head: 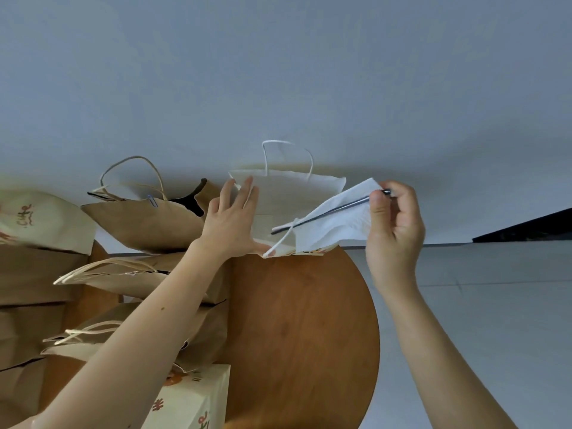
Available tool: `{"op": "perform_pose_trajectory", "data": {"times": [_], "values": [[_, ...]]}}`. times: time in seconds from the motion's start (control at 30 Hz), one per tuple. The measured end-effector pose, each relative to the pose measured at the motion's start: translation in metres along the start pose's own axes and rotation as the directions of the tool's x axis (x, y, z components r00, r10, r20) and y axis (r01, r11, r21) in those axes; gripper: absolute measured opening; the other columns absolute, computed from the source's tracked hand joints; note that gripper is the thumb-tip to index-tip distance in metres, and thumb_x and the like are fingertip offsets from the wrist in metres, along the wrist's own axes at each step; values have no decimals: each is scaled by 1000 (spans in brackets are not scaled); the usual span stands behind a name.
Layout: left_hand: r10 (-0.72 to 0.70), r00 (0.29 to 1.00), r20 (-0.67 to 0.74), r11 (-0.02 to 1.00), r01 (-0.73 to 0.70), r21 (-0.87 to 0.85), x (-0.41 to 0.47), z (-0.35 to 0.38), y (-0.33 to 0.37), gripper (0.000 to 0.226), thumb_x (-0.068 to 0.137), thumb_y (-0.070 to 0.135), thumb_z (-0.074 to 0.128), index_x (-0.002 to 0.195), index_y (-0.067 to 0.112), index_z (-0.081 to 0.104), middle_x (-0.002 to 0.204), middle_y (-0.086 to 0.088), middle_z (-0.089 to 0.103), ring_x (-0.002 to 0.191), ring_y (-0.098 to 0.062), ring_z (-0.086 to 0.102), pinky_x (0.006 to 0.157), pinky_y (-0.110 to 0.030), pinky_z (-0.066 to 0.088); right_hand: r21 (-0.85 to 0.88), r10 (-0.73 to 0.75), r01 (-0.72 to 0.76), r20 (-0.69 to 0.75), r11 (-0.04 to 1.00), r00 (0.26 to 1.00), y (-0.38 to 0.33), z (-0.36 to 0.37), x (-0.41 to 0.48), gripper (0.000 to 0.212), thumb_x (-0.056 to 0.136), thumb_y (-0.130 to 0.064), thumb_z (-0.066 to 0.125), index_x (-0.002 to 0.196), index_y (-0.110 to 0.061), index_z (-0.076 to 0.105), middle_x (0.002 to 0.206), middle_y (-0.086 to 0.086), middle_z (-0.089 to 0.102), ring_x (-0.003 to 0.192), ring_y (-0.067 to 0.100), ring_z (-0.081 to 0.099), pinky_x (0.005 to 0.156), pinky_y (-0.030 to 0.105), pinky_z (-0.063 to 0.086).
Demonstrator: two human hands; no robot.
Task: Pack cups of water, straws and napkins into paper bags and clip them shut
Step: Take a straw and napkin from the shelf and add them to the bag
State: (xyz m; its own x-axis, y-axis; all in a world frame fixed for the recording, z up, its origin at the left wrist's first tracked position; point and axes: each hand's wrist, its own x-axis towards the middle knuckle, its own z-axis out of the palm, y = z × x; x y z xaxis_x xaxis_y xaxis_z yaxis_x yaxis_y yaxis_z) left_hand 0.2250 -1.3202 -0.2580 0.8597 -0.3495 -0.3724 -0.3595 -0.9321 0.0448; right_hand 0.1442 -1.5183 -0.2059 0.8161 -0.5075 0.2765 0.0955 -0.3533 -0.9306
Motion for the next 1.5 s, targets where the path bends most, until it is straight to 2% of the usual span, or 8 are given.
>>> {"op": "perform_pose_trajectory", "data": {"times": [0.13, 0.27, 0.47, 0.6, 0.7, 0.97, 1.27, 1.5], "values": [[12, 1000, -16, 1000, -12, -16, -6, 5, -2, 133, 54, 86, 53, 148, 12, -3, 156, 0, -13, 142, -29, -5, 109, -44, 19, -18, 109, -107, 172, 994, 979, 5, 21, 14, 12, 96, -15, 49, 94, -26, 53, 75, -15, 55, 67, -9, 50, 63, 8, 37], [2, 999, -47, 997, -5, -74, -12, 9, -3, 139, 38, 90, 22, 149, 9, 2, 157, -1, -3, 143, -28, 2, 106, -44, 24, -55, 179, -171, 198, 984, 964, 15, 46, 33, 10, 95, -12, 48, 99, -16, 57, 78, -17, 55, 68, -11, 51, 66, 7, 37], [-42, 997, -72, 991, 33, -130, -16, 15, -4, 125, 62, 77, 58, 148, 12, -7, 156, 3, -11, 143, -24, -6, 112, -40, 16, -113, 122, -98, 222, 989, 967, 20, 63, 37, 11, 93, -12, 52, 98, -11, 61, 69, -17, 54, 62, -8, 49, 62, 7, 35], [-78, 993, -90, 968, 54, -244, -13, 12, -6, 120, 68, 69, 62, 148, 13, -6, 157, 4, -10, 142, -25, -6, 113, -40, 15, -143, -143, 184, 255, 972, 956, 24, 62, 13, 9, 89, -13, 57, 91, -9, 65, 73, -18, 52, 67, -8, 48, 63, 3, 34], [-118, 987, -105, 926, 71, -371, -9, 11, -8, 112, 72, 62, 64, 149, 13, -2, 157, 3, -5, 142, -25, -2, 113, -41, 13, -160, -270, 337, 335, 928, 903, 37, 60, -6, 14, 87, -10, 57, 90, 0, 67, 84, 0, 62, 74, 0, 51, 69, 4, 40], [-118, 987, -106, 904, 62, -422, -4, 9, -12, 104, 76, 58, 62, 149, 15, 1, 157, 4, -1, 141, -26, -1, 113, -45, 17, -145, -183, 265, 421, 953, 889, 54, 77, -18, 18, 84, -4, 62, 101, -3, 66, 101, 2, 63, 86, 8, 57, 75, 14, 49], [-100, 989, -107, 891, 42, -452, 0, 7, -16, 99, 78, 53, 64, 149, 18, 5, 157, 7, 4, 141, -26, 3, 112, -45, 21, -185, -76, 178, 456, 967, 887, 51, 76, -20, 32, 83, -9, 64, 114, -9, 62, 107, -8, 54, 91, 10, 59, 77, 6, 44], [-53, 977, -208, 838, -70, -540, -8, -4, -20, 69, 87, 40, 59, 145, 20, 28, 150, 3, 30, 139, -25, 14, 108, -41, 23, -206, -95, 204, 443, 957, 892, 31, 62, -26, 28, 85, -13, 60, 113, -10, 63, 100, -8, 57, 86, 2, 56, 75, 7, 47]]}}
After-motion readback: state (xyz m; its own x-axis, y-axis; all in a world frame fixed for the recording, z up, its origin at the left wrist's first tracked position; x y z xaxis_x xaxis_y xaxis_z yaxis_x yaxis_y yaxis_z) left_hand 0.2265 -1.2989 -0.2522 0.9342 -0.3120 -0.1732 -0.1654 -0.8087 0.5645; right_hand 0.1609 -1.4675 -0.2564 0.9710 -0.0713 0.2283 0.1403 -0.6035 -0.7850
